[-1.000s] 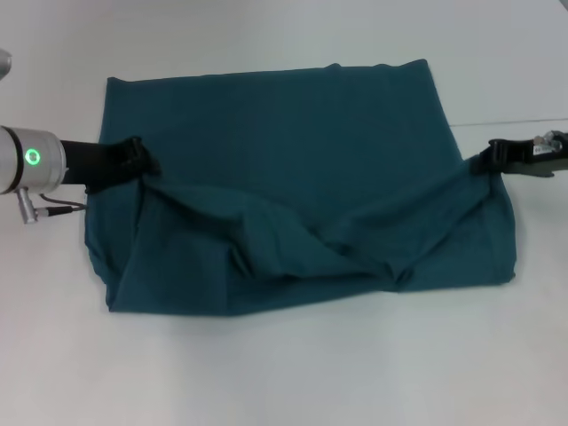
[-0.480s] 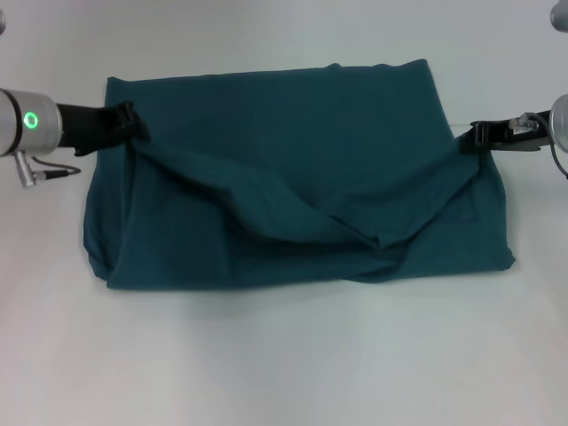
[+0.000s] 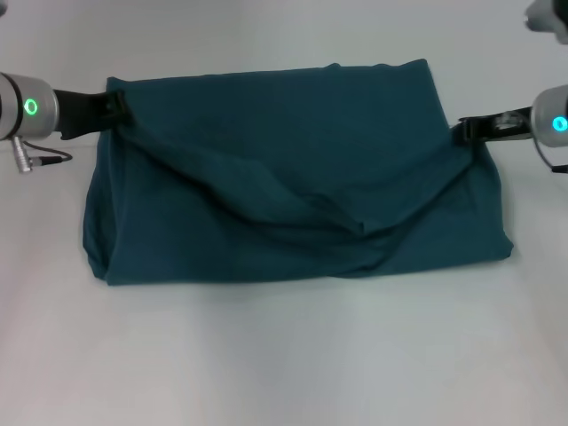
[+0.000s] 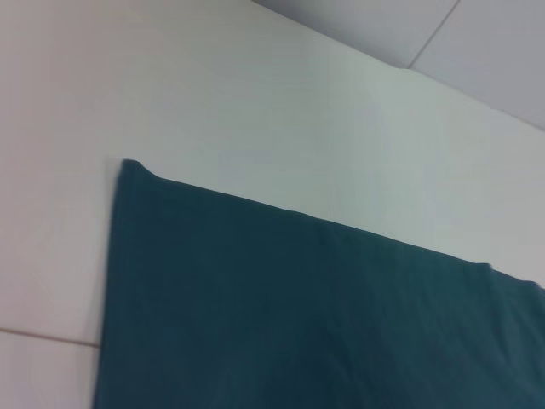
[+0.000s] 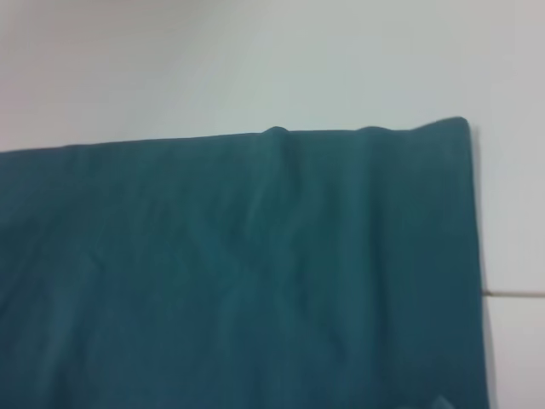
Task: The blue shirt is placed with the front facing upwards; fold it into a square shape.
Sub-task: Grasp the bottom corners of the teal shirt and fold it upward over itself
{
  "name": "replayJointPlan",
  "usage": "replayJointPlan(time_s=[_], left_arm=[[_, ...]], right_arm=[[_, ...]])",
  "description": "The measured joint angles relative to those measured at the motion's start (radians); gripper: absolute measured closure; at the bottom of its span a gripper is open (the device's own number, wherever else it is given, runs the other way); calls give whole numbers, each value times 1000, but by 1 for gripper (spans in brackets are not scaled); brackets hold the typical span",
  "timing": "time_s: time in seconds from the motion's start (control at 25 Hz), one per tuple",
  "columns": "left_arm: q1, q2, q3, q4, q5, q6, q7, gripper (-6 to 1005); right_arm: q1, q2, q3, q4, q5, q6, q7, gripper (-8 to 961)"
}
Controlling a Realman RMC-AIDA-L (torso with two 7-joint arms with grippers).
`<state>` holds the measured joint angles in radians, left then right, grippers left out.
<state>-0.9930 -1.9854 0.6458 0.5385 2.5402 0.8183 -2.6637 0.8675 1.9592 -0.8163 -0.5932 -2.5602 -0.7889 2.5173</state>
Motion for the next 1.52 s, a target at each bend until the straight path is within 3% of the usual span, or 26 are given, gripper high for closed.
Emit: replayJointPlan(time_s=[0.28,1.2,1.52], left_arm=[[4,-30,78,-2,22,-86,4,946],[4,-46,109,-21,22,-152,14,944],[5,-61,116,-23,24,-181,29,943]], right_arm=[[24,18,-71,70,-49,129,0,911],[45,46,-74,92,-153,239,2,910],[41,49,-85,88,-158,222,-10,829]])
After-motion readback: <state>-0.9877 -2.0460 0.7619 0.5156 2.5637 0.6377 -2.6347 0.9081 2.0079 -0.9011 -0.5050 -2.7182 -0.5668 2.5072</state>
